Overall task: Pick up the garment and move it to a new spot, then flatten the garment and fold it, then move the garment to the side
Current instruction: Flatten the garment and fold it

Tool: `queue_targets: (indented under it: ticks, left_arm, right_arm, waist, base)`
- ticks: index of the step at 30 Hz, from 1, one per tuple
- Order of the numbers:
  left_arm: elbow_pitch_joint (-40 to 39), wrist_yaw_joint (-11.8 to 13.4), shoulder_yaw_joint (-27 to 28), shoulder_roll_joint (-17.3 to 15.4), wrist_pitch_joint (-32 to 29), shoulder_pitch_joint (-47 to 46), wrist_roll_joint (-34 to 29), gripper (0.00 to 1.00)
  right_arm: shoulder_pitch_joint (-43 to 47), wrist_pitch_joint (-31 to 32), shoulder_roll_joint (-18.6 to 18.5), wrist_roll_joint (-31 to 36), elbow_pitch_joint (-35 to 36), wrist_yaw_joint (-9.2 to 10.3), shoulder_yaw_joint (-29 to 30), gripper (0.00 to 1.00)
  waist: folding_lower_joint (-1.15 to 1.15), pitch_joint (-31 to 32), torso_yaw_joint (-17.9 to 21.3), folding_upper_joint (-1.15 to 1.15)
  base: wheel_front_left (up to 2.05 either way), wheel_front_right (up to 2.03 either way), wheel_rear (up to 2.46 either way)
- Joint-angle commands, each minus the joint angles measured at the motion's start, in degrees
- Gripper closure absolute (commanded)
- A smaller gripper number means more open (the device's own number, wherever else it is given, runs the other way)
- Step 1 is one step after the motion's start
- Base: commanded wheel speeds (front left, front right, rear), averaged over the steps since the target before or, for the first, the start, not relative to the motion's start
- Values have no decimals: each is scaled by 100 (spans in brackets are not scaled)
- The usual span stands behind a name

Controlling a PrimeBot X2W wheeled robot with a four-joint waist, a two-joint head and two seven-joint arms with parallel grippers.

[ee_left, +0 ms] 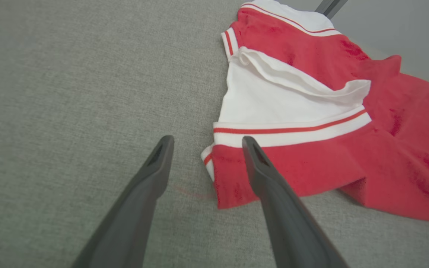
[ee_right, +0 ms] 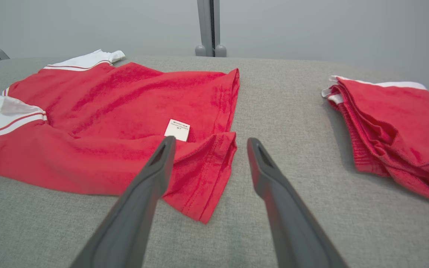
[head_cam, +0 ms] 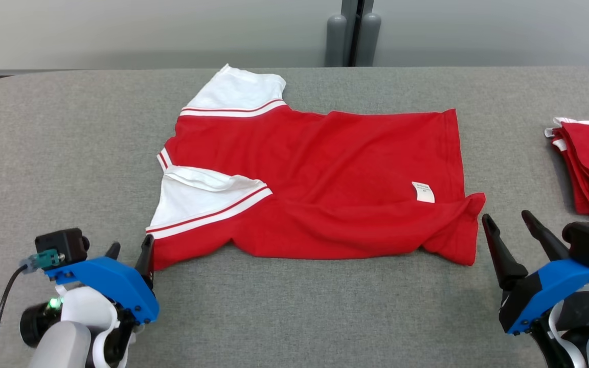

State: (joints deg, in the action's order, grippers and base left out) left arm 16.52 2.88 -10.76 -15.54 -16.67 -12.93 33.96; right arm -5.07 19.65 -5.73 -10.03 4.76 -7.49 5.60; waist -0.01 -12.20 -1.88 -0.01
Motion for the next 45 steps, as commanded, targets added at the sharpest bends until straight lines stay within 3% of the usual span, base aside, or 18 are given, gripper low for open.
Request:
queue_targets:
  ticks: [1, 7, 14, 15, 17, 18, 27, 36, 37, 39, 40, 45]
  left_arm:
    - [-71, 106, 45, 63, -166, 105, 109, 0]
    - [1, 310, 87, 187, -458, 165, 290, 0]
    - [196, 252, -10, 273, -548, -37, 360, 1]
    - [188, 237, -16, 294, -523, -58, 382, 21]
    - [182, 210, -30, 280, -479, -87, 358, 84]
    - [169, 206, -30, 273, -439, -110, 339, 100]
    - [48, 122, -28, 305, -99, -303, 279, 100]
    - [-79, 82, -50, 339, 110, -295, 276, 100]
    - [-85, 81, -45, 339, 122, -290, 282, 100]
    - [-111, 76, -22, 329, 170, -283, 299, 100]
    - [-118, 82, -6, 313, 180, -285, 303, 100]
    - [-210, 88, 52, 185, 224, -340, 300, 100]
  right_arm:
    - [58, 18, 17, -49, -20, -1, -30, 0]
    - [-73, 19, -9, -81, -128, -1, -42, 0]
    - [-254, 65, -84, -81, -389, -1, -85, 0]
    - [-299, 81, -98, -79, -472, -1, -95, 0]
    - [-437, 88, -104, -80, -635, -1, -115, 0]
    - [-515, 107, -107, -95, -763, -1, -127, 0]
    - [-1245, 180, -42, -130, -1932, -1, -241, 0]
    - [-1274, 511, -169, -27, -2730, -1, -508, 0]
    - [-1262, 530, -187, -39, -2755, -1, -539, 34]
    - [-1255, 537, -235, -78, -2785, -2, -600, 71]
    - [-1264, 505, -264, -95, -2782, -2, -631, 100]
    - [-1339, 394, -500, -264, -2712, 1, -637, 100]
  waist:
    - [1, -33, 19, 1]
    - [1, -123, 106, 1]
    - [1, -209, 201, 1]
    - [1, -221, 206, 1]
    - [1, -237, 217, 1]
    - [1, -247, 218, 1]
    - [1, -348, 53, 1]
    - [1, -394, -96, 1]
    - [1, -392, -97, 1]
    - [1, -384, -90, 1]
    - [1, -379, -83, 1]
    - [1, -322, -41, 1]
  base:
    - [0, 0, 0]
    - [0, 0, 0]
    - [0, 0, 0]
    - [0, 0, 0]
    - [0, 0, 0]
    - [0, 0, 0]
    - [0, 0, 0]
    - [0, 0, 0]
    - [0, 0, 0]
    - [0, 0, 0]
    - [0, 0, 0]
    - [0, 0, 0]
